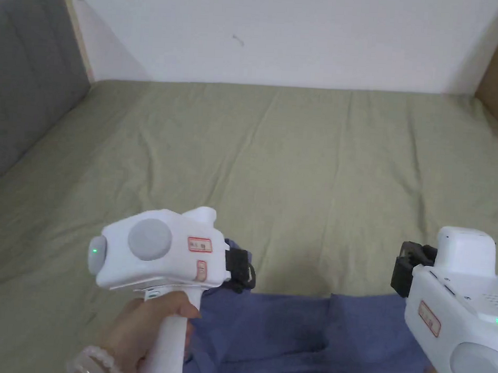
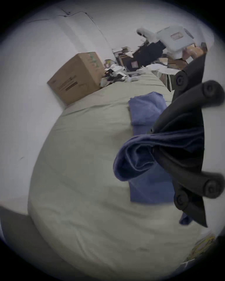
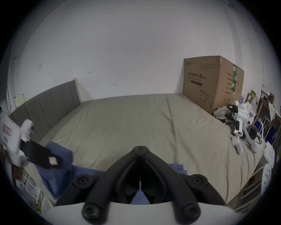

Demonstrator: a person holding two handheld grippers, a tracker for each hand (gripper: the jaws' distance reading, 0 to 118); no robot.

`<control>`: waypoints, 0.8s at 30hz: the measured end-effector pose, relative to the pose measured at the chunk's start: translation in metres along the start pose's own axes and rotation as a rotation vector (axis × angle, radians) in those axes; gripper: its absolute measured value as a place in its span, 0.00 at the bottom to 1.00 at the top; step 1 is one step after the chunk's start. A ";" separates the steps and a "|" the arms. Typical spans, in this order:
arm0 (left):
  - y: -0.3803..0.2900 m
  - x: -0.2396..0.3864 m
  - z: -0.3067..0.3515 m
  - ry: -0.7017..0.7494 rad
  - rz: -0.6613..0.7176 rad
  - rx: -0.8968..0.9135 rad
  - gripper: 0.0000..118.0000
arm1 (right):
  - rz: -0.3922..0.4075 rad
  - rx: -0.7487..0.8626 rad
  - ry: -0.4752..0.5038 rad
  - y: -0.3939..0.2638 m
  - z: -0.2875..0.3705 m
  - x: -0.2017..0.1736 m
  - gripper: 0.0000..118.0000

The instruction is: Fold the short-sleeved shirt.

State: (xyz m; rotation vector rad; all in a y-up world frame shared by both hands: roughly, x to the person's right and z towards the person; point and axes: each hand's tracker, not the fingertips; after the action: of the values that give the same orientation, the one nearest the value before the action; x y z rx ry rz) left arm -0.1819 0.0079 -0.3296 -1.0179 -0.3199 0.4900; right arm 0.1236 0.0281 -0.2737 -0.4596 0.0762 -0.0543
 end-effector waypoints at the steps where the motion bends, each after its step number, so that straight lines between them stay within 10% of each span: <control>1: -0.002 0.008 -0.018 -0.004 0.002 -0.019 0.04 | -0.007 0.004 -0.011 0.000 0.002 0.006 0.01; 3: -0.010 0.015 -0.046 -0.002 -0.009 -0.061 0.09 | -0.016 0.003 -0.026 0.000 0.004 0.016 0.01; 7: -0.024 0.016 -0.079 -0.090 0.051 -0.146 0.83 | -0.044 -0.019 -0.071 -0.004 0.003 0.034 0.01; 13: -0.017 -0.003 -0.046 -0.055 0.014 -0.049 0.86 | -0.087 -0.040 -0.072 -0.011 0.002 0.042 0.01; 16: -0.013 -0.019 -0.021 -0.053 -0.005 0.007 0.64 | -0.086 -0.045 -0.060 -0.015 0.002 0.038 0.01; 18: -0.014 -0.031 -0.016 -0.012 0.019 0.038 0.00 | -0.093 -0.051 -0.044 -0.018 0.001 0.035 0.01; 24: -0.057 -0.040 -0.045 0.017 0.028 -0.064 0.00 | -0.078 -0.070 -0.025 -0.024 0.003 0.030 0.01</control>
State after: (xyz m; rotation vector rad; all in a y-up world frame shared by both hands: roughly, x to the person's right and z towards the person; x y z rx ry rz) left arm -0.1805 -0.0708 -0.3037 -1.0894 -0.3080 0.4993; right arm 0.1527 0.0055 -0.2618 -0.5330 0.0356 -0.1225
